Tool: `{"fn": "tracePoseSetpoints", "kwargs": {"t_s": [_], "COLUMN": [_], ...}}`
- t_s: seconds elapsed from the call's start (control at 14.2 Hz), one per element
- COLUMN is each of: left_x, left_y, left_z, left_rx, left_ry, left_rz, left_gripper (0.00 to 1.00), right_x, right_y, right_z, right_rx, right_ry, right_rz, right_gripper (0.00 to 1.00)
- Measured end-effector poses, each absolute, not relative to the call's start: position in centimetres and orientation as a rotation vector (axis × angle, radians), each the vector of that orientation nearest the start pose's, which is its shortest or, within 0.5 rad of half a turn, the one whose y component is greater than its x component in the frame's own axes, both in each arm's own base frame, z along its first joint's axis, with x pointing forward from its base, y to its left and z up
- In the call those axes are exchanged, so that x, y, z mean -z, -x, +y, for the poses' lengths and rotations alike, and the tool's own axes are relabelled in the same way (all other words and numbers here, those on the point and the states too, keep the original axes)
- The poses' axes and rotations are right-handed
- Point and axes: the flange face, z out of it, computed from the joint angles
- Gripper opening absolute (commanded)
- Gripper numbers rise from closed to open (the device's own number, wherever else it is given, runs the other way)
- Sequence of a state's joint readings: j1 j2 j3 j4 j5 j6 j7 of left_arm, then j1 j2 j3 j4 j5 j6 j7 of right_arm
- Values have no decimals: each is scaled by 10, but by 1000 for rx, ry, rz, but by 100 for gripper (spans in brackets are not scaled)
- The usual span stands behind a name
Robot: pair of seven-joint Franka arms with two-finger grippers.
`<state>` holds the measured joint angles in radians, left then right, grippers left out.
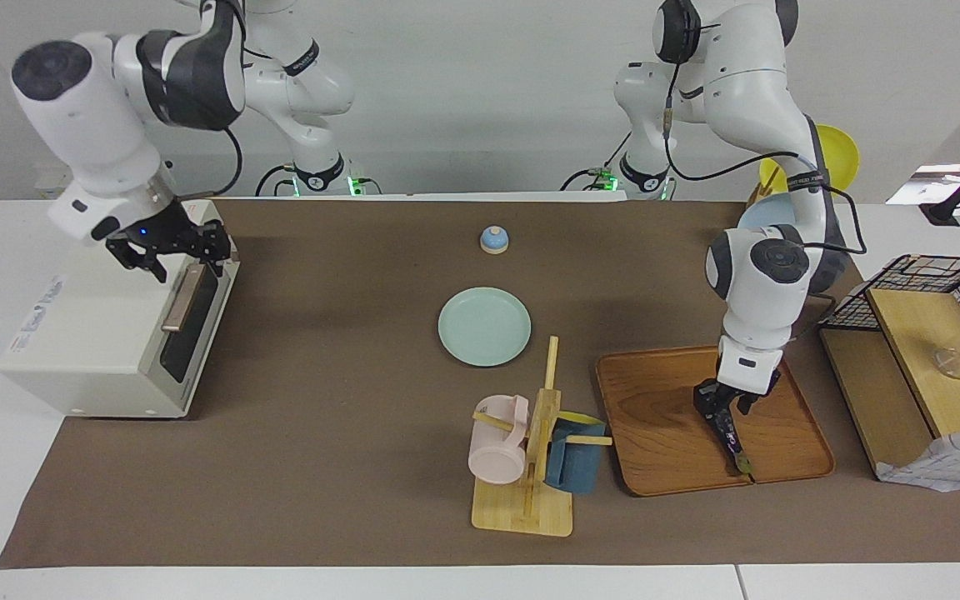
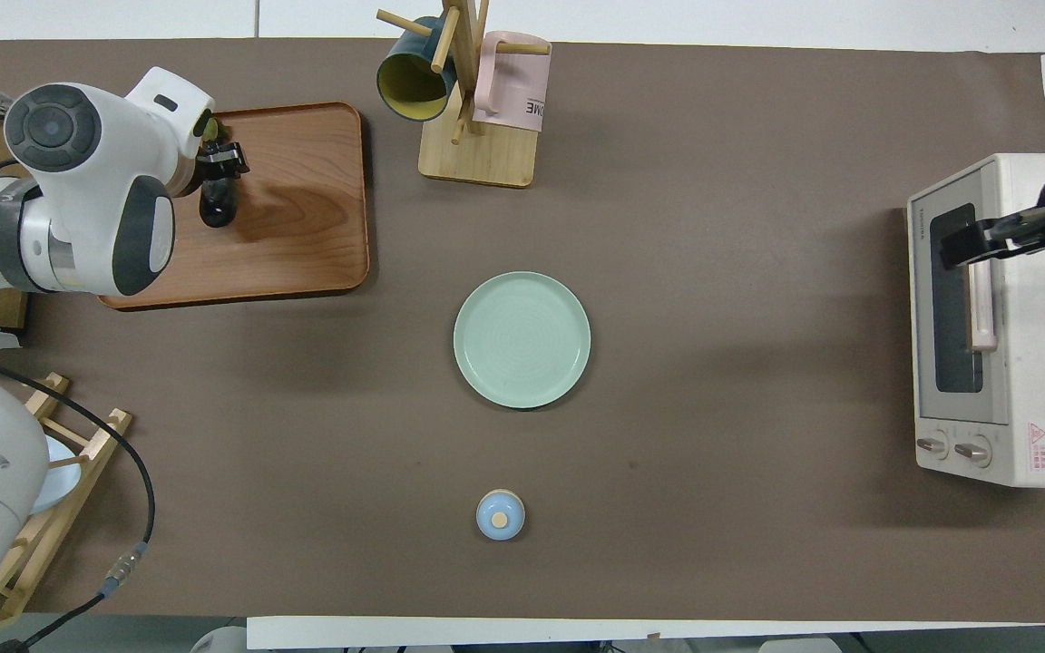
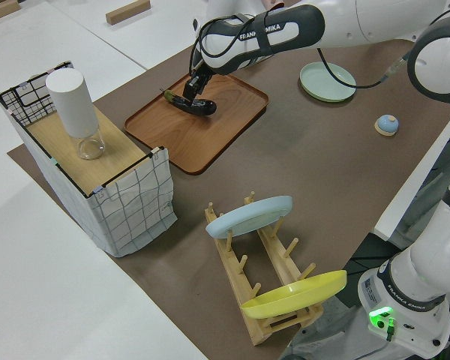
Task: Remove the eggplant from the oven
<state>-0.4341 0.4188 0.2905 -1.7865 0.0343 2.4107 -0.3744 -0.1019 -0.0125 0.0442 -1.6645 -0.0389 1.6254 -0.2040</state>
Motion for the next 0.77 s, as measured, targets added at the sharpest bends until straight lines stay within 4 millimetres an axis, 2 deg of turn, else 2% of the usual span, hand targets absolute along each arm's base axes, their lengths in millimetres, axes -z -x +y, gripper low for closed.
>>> {"fn": "tracePoseSetpoints", "kwargs": {"t_s": [0.07, 0.14, 0.21, 0.35, 0.49, 0.56, 0.63, 0.77], "left_x": [-368, -396, -430, -509, -568, -589, -601, -606], "left_y": [-661, -659, -653, -627, -599, -587, -581, -579], "left_z": [-102, -88, -71, -30, 4, 13, 16, 13], "left_rx": [364, 343, 315, 209, 109, 72, 49, 30], "left_ry": [3026, 3028, 3034, 3055, 3075, 3082, 3086, 3091], "left_rz": [-276, -278, -267, -232, -146, -107, -85, -62], "left_gripper": [100, 100, 100, 100, 100, 100, 100, 100], "right_x": [-622, -645, -659, -660, -651, -649, -648, -649], "right_y": [-542, -533, -527, -525, -528, -530, -530, -530], "right_z": [-33, -31, -29, -22, -15, -17, -24, -35], "right_rx": [-48, -50, -49, -82, -119, -126, -128, -123], "right_ry": [3150, 3138, 3133, 3133, 3134, 3134, 3134, 3134], "right_rz": [-226, -212, -200, -154, -107, -85, -66, -31], "right_gripper": [100, 100, 100, 100, 100, 100, 100, 100]}}
